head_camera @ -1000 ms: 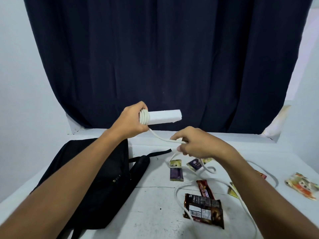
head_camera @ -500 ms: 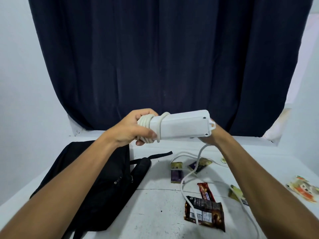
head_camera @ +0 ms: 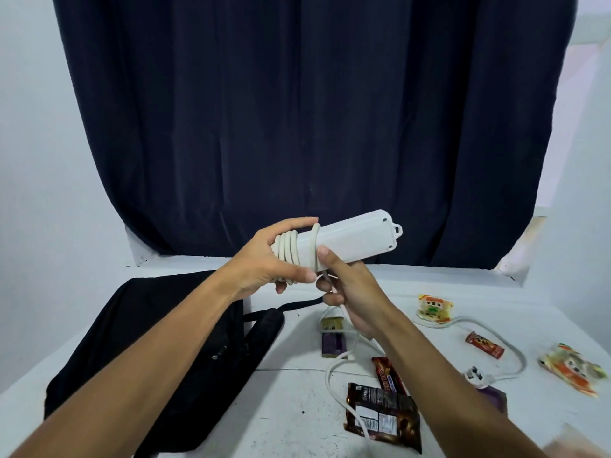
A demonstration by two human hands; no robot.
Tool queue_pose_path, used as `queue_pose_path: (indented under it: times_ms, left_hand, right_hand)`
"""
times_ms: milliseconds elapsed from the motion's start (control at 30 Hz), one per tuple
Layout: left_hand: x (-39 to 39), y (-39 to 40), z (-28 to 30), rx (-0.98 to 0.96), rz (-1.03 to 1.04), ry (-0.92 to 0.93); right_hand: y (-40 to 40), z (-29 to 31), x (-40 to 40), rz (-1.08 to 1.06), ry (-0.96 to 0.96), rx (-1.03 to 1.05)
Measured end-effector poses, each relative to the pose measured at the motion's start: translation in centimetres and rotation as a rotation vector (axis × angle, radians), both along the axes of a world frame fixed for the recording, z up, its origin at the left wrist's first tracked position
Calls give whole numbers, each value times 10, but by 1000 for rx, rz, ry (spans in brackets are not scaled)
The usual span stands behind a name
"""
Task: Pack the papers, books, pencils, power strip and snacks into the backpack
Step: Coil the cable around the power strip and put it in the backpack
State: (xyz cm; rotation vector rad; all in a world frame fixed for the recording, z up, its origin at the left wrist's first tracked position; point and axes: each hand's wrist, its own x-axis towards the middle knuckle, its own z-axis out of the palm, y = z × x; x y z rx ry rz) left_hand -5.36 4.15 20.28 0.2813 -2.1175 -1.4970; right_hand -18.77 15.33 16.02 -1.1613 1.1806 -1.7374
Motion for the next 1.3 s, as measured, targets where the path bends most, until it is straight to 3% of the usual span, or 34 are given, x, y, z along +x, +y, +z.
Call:
queue_pose_path:
  times_ms: [233,333,467,600,733,800,867,967,1133,1300]
  left_hand:
    - [-6,4,-3,-128,74,27]
    - [-11,6,-6,-61,110,22]
    - [-18,7,-3,90,109,33]
    - [-19,-5,7,119,170,74]
    - [-19,-19,9,-55,363,81]
    - [-19,-23,8,-130,401,72]
    - [-18,-28,8,-181,405,29]
    - [-10,-36,9,-261,384,-114]
    - [5,-29,15,-277,83,-281]
    - [20,-18,23,-72,-143,-308]
  right_hand:
    - [3,2,4,-49,65,239]
    - [3,7,10,-124,186,354]
    - [-1,13,11,-263,295,338]
    - [8,25,0,-158,325,376]
    - [15,23,-7,-224,868,466]
    - [14,20,-8,-266,1002,498]
    - [16,21,-9,-321,1007,462]
    - [22,30,-12,-406,1008,242]
    - [23,55,-27,-475,909,-35]
    - [28,75,-36,-215,725,-45]
